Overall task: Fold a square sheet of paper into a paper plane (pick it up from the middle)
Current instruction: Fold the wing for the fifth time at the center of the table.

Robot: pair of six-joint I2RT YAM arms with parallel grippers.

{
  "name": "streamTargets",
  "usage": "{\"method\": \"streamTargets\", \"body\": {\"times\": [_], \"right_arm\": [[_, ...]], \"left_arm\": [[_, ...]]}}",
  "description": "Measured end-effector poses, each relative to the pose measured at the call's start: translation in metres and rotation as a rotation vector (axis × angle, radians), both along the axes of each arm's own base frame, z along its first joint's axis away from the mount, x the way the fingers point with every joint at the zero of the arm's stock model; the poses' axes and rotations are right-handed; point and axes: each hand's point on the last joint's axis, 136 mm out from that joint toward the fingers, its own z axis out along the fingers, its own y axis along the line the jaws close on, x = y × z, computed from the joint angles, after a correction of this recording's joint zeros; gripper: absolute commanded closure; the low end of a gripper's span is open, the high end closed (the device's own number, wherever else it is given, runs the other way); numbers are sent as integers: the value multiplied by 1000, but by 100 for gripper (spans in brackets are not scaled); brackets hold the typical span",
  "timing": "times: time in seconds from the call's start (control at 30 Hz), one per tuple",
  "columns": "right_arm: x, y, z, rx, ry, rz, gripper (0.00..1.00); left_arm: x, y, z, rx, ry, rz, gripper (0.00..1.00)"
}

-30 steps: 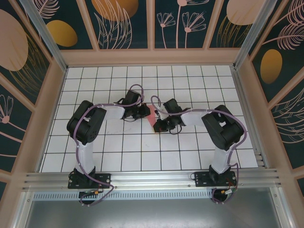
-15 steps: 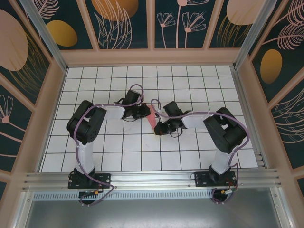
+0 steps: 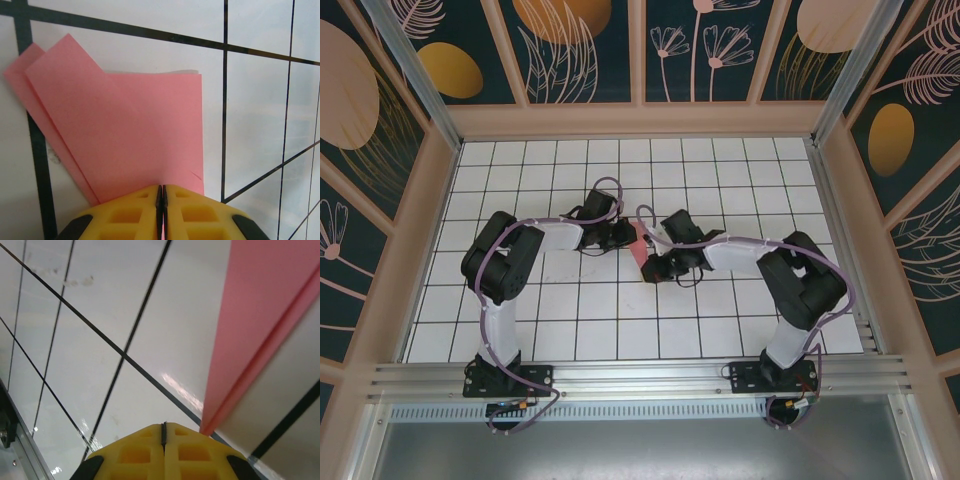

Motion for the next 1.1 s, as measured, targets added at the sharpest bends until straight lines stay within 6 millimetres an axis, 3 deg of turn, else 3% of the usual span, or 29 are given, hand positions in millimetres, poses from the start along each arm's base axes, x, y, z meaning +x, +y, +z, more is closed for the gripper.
{"method": "streamTargets", "body": {"times": [0.13, 0.4, 0.67, 0.9, 1.1], "right_arm": [[14, 9, 2, 16, -9, -21, 100], [20, 7, -26, -19, 46, -53, 100], [14, 2, -28, 50, 13, -68, 100], [-7, -14, -28, 65, 33, -95, 100], [-7, -19, -26, 37, 44, -122, 100]], "left_arm": [[0, 0, 0, 0, 0, 0, 87], [0, 0, 0, 1, 2, 0, 87], [0, 0, 0, 2, 3, 1, 87], [0, 0, -1, 4, 7, 1, 87], [2, -1, 1, 6, 9, -1, 86]]}}
